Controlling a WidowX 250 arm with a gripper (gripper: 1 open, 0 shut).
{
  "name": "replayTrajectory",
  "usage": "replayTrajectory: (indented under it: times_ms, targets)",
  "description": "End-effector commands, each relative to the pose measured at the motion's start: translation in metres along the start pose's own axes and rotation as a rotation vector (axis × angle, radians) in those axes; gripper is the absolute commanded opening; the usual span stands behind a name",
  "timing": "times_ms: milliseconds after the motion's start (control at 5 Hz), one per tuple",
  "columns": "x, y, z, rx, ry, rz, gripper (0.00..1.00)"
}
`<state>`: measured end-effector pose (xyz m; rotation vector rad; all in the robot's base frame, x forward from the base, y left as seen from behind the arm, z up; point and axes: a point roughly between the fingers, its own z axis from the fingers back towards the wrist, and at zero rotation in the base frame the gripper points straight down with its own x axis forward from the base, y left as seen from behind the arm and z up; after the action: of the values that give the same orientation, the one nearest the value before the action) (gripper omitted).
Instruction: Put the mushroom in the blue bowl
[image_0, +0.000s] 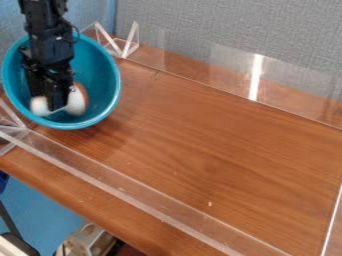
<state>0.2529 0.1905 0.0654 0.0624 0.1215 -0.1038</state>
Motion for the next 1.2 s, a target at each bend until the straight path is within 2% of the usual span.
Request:
replayTrajectory:
  times_ms: [0,200,600,1000]
  targets:
    - [0.001,0.007,0.029,0.056,-0.051,0.039,1.00]
    - [-0.002,0.007,0.045,0.071,-0.070,0.059,1.00]
    - [0.006,-0.002,0.059,0.112,-0.114,-0.068,1.00]
    - [0.015,-0.013,0.079,0.131,-0.141,-0.132,1.00]
